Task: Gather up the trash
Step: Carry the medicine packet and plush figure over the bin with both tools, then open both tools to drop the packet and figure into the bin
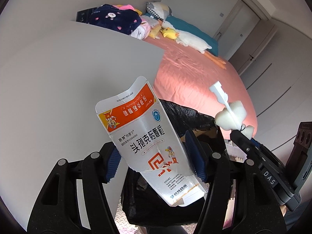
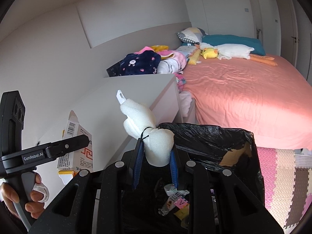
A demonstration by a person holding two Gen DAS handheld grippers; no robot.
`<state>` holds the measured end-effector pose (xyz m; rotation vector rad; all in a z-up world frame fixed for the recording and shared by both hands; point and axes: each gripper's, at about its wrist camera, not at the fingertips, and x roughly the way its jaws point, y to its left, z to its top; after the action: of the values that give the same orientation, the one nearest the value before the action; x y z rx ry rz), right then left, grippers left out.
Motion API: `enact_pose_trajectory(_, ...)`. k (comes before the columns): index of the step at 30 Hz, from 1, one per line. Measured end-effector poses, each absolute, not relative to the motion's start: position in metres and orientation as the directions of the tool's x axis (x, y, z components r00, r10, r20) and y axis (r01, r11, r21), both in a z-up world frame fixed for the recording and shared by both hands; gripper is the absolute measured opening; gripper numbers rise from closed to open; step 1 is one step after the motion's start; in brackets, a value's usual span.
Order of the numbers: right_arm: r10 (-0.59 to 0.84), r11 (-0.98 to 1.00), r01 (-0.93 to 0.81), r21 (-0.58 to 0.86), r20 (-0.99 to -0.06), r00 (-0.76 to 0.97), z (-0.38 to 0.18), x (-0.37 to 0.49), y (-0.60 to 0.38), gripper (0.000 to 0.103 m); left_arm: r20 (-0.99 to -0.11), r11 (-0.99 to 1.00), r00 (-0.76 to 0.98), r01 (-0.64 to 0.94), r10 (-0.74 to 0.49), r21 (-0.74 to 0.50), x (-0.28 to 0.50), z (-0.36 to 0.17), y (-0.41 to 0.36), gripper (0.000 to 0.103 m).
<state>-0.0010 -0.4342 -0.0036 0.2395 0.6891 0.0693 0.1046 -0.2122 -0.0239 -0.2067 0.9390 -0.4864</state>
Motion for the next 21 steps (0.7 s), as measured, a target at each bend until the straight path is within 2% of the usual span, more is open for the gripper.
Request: enact_pose_trajectory(21,0.046,0.946,0.17,0.277,-0.631,0.774,-0.011,-0.026,-0.495,0.026,-0.744,0.82,0.426,0.498,-0.514,-0.281,0.094,-0.023,-0.276,0.062)
